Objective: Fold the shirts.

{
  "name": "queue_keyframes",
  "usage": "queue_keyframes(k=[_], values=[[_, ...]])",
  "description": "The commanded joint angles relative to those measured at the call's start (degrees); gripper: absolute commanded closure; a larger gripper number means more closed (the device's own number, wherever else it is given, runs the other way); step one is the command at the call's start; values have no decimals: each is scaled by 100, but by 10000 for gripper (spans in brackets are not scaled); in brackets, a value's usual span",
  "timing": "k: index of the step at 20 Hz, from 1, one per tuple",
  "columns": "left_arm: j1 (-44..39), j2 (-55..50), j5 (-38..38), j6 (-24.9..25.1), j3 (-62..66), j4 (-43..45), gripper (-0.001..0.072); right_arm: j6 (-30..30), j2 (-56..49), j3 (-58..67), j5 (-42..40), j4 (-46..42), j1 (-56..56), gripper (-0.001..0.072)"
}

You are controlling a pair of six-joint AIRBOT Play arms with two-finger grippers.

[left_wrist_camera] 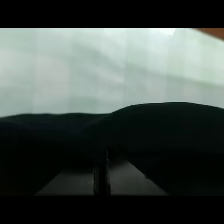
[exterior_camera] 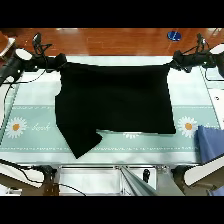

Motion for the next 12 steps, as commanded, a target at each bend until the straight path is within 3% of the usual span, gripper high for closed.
queue_keyframes(k=[1,4,12], values=[[326,-9,-1178,225,81,-15,684,-83,46,151,796,-190,-293,686],[417,-92,-2124,393,59,328,684,-144,59,79,1582,-807,-433,686],[151,-254,-2194,385,-295,610,684,-140,59,-887,1370,-1095,-203,685]])
